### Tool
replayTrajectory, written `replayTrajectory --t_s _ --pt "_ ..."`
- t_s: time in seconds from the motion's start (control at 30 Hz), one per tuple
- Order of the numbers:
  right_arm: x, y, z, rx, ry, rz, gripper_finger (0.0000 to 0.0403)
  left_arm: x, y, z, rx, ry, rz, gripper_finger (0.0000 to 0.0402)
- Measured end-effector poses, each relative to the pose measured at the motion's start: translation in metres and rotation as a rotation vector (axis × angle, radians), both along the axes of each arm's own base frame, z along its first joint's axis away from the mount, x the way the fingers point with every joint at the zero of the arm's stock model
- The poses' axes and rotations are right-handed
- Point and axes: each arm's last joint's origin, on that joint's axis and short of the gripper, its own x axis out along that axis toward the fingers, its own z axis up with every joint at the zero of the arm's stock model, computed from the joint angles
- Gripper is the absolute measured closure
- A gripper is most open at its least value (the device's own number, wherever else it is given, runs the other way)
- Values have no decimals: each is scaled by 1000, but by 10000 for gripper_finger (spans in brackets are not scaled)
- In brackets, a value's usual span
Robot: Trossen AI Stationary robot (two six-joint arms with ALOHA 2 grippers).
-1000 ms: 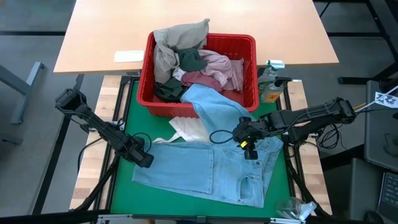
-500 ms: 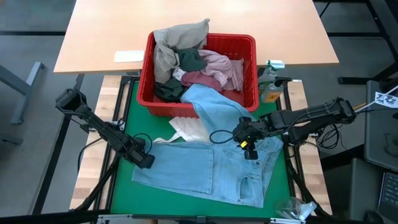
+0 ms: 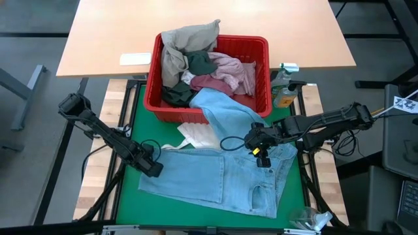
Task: Fold laundry
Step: Fold the blue jeans
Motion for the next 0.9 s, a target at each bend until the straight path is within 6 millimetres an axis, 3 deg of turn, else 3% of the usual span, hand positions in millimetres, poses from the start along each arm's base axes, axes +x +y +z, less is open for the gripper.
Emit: replayTrajectory --t_s 0.3,0.53,0.73,0.9 --pt "-5 -1 15 0 -1 0 258 16 -13 62 -98 -49 -36 399" --pt "-16 -4 33 12 -57 -1 258 37 -21 104 -75 -289 7 399" --pt "-32 -7 48 28 -128 -19 258 60 -28 121 -21 -637 108 393" --pt "-45 -11 59 50 -183 -66 258 89 -34 120 37 -826 85 397"
